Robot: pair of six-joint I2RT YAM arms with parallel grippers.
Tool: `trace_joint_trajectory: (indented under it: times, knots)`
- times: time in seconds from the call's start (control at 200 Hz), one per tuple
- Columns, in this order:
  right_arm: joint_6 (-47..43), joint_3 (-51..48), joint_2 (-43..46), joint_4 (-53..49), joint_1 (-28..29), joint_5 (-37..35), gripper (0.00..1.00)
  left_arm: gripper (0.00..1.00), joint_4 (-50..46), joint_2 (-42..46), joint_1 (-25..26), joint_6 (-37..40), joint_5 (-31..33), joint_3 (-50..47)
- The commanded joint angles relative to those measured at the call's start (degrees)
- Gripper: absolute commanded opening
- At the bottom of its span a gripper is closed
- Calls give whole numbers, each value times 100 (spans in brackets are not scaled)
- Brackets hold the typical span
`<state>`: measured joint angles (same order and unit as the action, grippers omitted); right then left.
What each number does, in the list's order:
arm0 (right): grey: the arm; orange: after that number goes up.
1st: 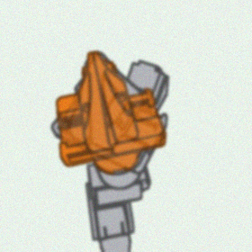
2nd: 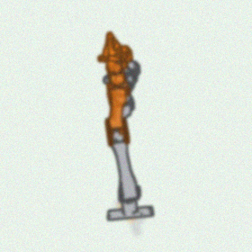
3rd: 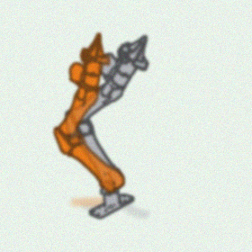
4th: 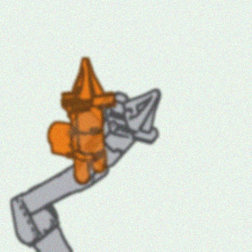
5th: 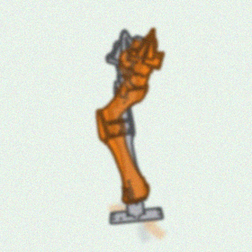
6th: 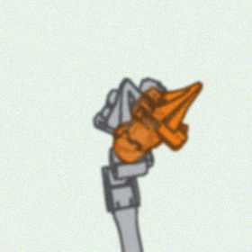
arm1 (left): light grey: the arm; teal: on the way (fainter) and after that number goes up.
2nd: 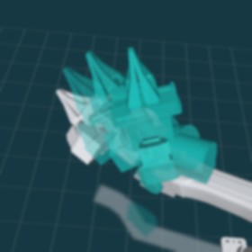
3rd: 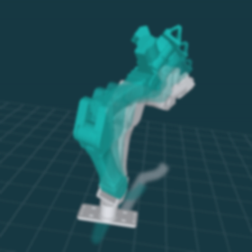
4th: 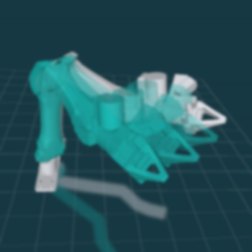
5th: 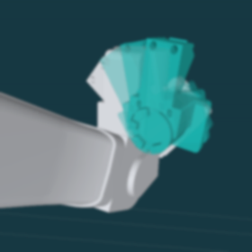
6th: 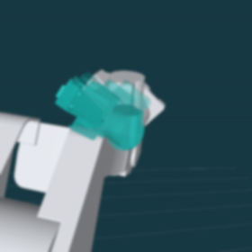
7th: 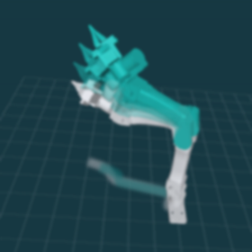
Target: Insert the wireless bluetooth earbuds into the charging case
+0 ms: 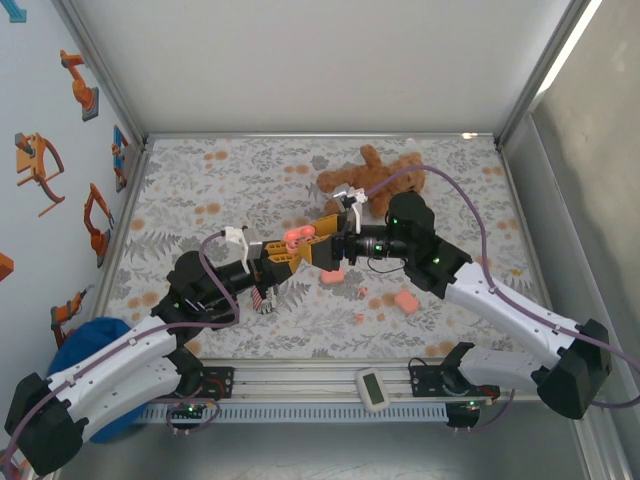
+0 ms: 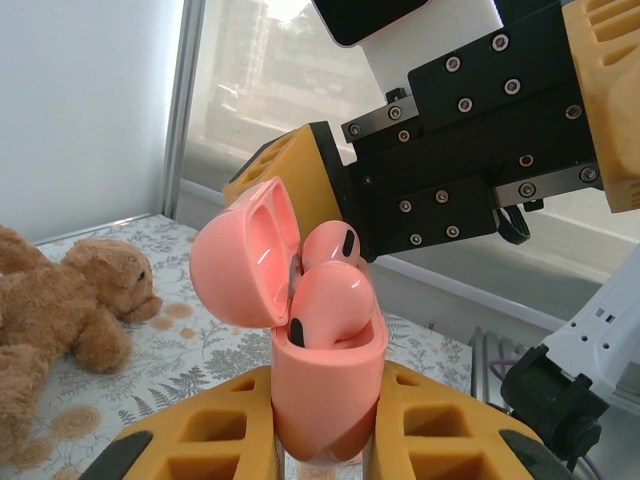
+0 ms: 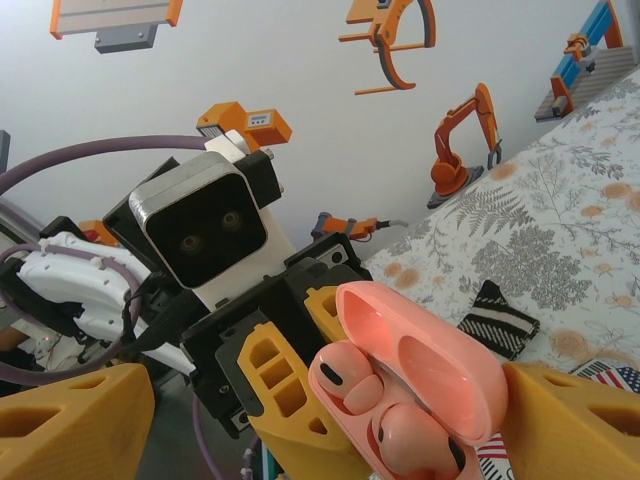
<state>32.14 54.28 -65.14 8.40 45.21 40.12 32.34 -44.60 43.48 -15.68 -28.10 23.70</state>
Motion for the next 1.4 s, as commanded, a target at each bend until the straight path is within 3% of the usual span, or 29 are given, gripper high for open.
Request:
trace_joint_trajectory:
  times: [0.0, 1.007, 1.397]
  knots:
    - [3, 227, 19, 179, -13, 151, 86, 3, 84, 72, 37, 51, -47, 64]
    - [-212, 73, 396, -20, -12, 12, 83, 3, 36, 62, 33, 49, -38, 75]
    - [-835, 151, 755, -644, -17, -494, 83, 3, -52, 208, 30, -4, -135, 58]
